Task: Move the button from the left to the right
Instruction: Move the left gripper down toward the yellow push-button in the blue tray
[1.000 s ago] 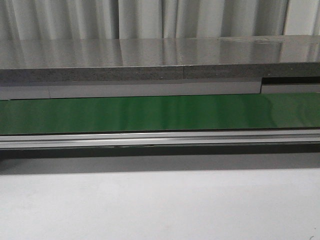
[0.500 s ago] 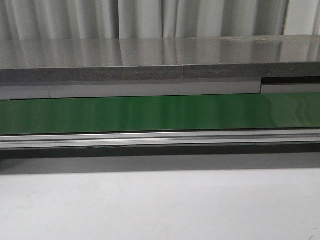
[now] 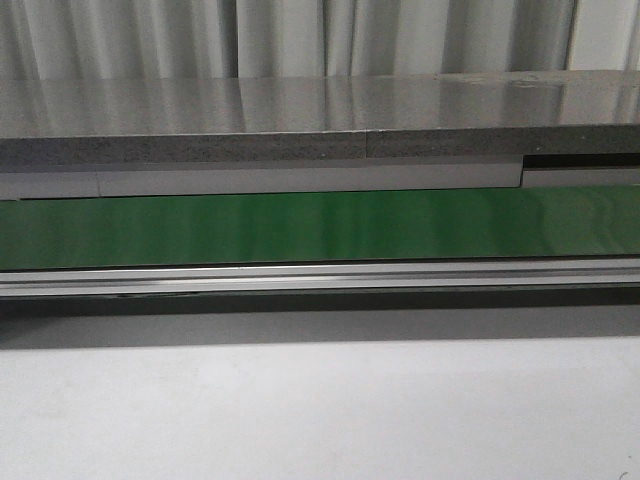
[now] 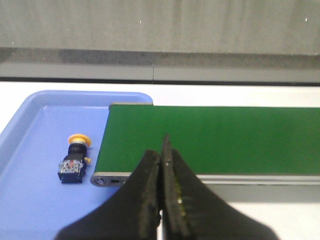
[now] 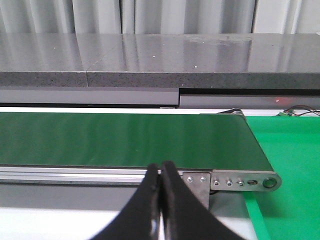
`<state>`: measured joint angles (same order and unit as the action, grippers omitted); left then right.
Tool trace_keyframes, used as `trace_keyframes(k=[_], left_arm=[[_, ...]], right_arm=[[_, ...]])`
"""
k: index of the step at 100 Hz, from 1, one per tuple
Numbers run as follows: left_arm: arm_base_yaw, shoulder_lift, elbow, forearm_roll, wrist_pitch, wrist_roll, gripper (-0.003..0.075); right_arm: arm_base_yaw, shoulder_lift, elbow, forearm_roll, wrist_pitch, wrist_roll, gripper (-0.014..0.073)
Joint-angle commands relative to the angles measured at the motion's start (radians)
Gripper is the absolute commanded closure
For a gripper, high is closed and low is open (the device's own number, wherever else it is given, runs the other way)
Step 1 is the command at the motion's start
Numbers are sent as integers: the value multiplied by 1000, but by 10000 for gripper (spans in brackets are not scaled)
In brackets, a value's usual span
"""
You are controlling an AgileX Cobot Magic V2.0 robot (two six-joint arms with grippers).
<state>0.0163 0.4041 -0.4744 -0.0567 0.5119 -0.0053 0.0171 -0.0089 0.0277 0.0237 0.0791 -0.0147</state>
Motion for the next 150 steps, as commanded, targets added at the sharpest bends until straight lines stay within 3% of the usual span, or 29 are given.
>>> trace_keyframes(k=[1, 22, 61, 73, 88, 95, 108, 122, 150], left_arm=[[0, 109, -132, 4, 74, -9, 741], [0, 319, -345, 6, 407, -7, 741], [0, 428, -375, 5, 404, 34, 711], [0, 427, -375, 3, 399, 54, 515], [0, 427, -375, 3, 390, 54, 108], [0, 427, -375, 3, 388, 54, 18], [0, 427, -375, 3, 392, 52, 22], [19, 437, -386, 34, 367, 16, 83], [198, 596, -549, 57, 360, 5, 104]], right_arm=[[4, -21, -17, -9, -85, -1, 660], [4, -21, -17, -9, -85, -1, 660], [4, -21, -17, -9, -85, -1, 660], [4, -21, -17, -9, -85, -1, 660], [4, -21, -17, -9, -85, -1, 660], [4, -21, -17, -9, -85, -1, 660], [4, -21, -17, -9, -85, -1, 660], [4, -21, -17, -9, -85, -1, 660], [4, -21, -17, -9, -85, -1, 660]])
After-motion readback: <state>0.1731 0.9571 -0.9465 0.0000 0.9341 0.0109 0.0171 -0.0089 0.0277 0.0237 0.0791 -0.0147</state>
